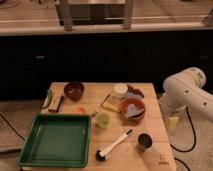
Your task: Stack cups into tray
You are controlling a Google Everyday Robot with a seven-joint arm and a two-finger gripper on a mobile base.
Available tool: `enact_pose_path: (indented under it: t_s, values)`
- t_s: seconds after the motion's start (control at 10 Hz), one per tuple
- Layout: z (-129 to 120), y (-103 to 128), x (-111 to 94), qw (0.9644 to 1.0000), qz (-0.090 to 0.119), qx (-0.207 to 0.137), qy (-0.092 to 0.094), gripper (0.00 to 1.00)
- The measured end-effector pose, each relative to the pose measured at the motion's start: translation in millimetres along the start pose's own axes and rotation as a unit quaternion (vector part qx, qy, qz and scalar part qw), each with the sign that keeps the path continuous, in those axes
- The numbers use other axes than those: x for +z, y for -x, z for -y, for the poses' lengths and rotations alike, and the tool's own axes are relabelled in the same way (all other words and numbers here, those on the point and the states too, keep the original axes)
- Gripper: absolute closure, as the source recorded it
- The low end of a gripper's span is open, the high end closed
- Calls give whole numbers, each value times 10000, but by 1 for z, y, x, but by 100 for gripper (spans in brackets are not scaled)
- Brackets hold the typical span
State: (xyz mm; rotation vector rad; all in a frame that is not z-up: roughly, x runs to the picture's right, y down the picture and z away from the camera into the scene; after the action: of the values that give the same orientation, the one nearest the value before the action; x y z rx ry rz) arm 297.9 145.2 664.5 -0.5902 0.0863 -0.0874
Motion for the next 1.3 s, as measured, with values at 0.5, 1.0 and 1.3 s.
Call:
enact_pose_path:
  t_s: [0.5,1.0,1.3]
  values:
    - [-11,1,3,9995,-51,-321,9,20]
    - [-24,-1,7,9974,-99,-717,-4,20]
    - [-33,-2,9,9958,-121,-911,-8,20]
